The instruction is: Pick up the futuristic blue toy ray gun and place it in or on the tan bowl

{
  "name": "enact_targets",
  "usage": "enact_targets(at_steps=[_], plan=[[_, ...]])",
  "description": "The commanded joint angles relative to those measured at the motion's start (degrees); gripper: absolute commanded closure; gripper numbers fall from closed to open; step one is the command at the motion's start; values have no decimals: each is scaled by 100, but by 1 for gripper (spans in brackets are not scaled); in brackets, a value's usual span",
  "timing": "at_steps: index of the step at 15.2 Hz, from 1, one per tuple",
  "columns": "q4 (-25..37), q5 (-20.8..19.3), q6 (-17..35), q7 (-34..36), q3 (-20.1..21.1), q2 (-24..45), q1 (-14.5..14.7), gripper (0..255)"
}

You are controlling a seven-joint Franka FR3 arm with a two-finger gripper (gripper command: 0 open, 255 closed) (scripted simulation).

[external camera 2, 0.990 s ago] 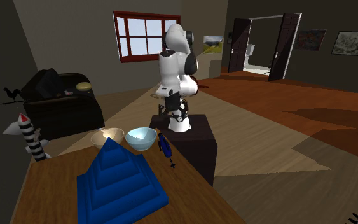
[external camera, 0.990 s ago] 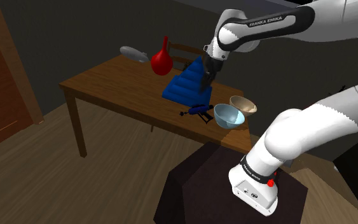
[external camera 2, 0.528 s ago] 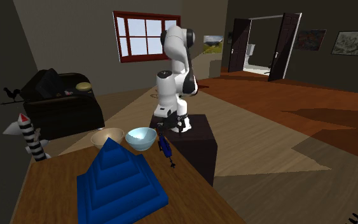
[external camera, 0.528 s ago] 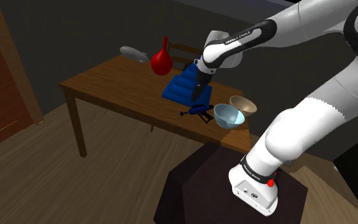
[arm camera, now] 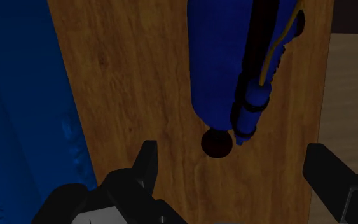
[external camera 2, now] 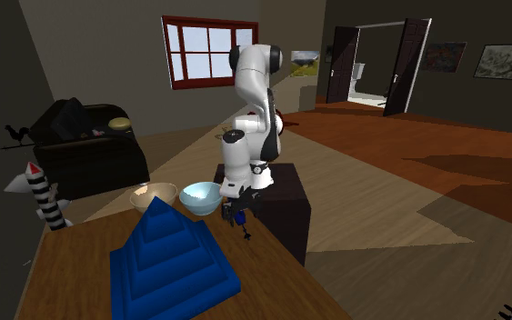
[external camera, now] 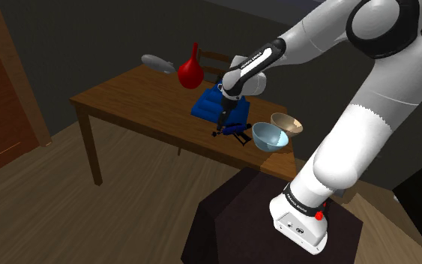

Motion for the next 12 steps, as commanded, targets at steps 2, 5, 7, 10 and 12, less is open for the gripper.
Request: enact_targets(at_steps=[2, 5, 7, 10, 12], plan=[[-20, 159, 292, -145, 30, 280, -5, 0], [-37, 305, 525, -248, 75, 507, -11, 0], [-39, 334, 569, -269, 86, 551, -14, 0], [-39, 334, 569, -269, 87, 551, -14, 0], [-39, 334, 569, -269, 87, 551, -14, 0]])
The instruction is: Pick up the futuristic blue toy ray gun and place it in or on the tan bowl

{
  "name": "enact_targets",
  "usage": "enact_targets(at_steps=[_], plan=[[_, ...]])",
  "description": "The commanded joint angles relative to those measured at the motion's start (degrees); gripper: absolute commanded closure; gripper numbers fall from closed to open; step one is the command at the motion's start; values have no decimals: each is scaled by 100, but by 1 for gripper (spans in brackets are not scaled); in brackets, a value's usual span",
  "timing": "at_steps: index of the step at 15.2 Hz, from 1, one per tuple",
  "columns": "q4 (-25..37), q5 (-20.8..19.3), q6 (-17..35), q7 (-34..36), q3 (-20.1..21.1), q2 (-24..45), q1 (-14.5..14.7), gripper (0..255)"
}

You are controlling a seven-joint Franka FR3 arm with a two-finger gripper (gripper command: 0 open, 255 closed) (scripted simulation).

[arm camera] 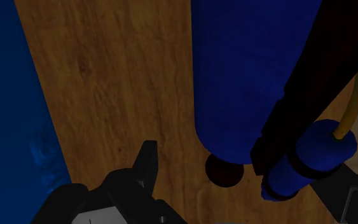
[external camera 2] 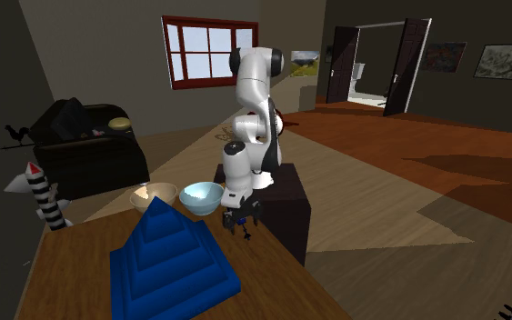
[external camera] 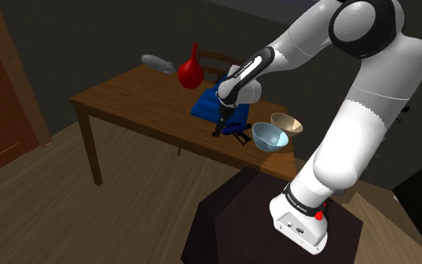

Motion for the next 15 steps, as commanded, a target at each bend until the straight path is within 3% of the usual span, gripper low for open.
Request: enact_targets(at_steps=[1, 2, 11, 15], plan=[[0, 0, 0, 0, 0, 0, 0, 0], [0, 0, 0, 0, 0, 0, 0, 255], [0, 0, 0, 0, 0, 0, 0, 255], [4, -198, -303, 157, -59, -315, 25, 255]])
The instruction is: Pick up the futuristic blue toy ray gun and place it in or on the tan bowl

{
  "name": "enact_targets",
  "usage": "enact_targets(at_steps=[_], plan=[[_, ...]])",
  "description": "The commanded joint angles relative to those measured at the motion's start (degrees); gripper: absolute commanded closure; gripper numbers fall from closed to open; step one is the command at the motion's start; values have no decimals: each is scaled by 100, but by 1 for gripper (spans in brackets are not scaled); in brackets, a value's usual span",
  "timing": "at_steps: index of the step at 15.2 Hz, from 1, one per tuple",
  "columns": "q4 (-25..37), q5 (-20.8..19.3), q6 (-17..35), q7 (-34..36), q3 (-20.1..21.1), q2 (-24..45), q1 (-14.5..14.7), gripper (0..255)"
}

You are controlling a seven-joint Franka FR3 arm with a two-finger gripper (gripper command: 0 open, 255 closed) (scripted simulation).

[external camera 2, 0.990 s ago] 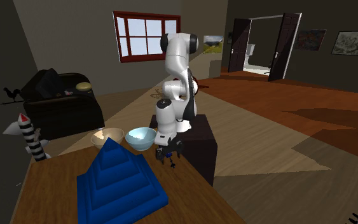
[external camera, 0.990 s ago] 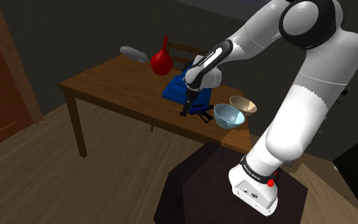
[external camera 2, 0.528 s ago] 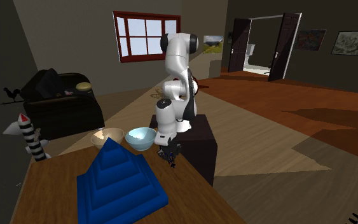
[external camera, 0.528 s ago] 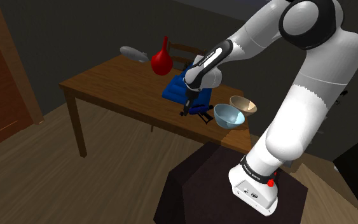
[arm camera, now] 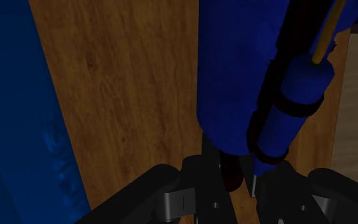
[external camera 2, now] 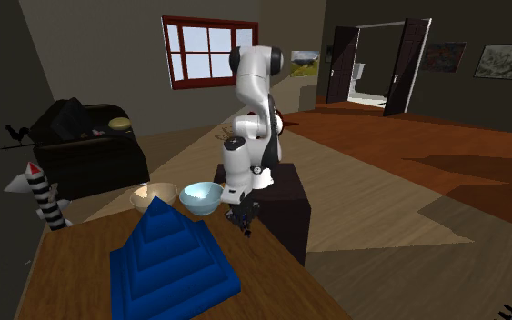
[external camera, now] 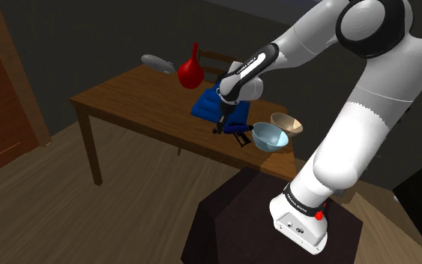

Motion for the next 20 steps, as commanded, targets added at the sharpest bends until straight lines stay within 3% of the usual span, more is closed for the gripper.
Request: enact_targets(at_steps=[1, 20], plan=[[-2, -100, -157, 72, -28, -166, 5, 255], [363, -675, -1694, 560, -53, -1392, -26, 255]])
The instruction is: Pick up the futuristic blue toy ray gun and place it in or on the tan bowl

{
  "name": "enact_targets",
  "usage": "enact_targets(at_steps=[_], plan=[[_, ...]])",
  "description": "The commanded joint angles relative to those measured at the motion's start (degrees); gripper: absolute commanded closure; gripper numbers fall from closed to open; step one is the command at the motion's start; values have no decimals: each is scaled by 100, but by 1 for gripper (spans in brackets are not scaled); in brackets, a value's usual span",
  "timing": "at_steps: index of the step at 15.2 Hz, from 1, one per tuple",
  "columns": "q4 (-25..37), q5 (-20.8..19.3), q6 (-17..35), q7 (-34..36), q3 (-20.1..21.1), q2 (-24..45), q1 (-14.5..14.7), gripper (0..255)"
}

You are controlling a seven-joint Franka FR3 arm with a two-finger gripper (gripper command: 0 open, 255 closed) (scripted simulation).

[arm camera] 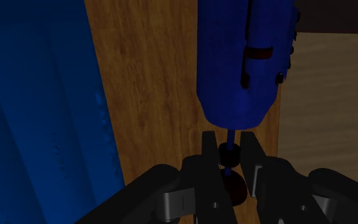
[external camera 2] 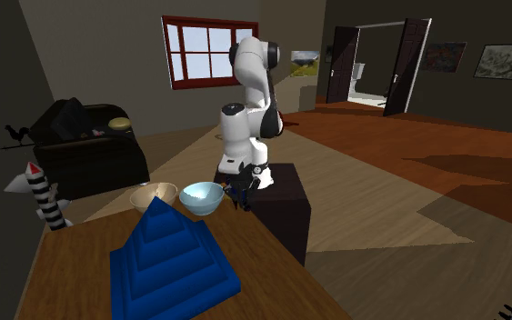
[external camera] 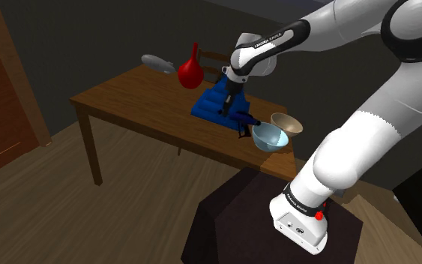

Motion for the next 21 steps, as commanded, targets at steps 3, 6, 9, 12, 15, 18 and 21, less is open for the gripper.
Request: enact_targets(at_steps=[3, 6, 9, 12, 15, 18, 21], plan=[[136, -71, -342, 62, 10, -211, -14, 255], [181, -134, -513, -44, -69, -334, -91, 255], [134, -238, -540, -457, -335, -392, -308, 255], [148, -329, -569, -882, -610, -394, -520, 255], [223, -398, -601, -1321, -887, -338, -724, 255], [358, -431, -636, -1778, -1165, -221, -919, 255], [552, -418, -674, -2253, -1440, -44, -1103, 255]])
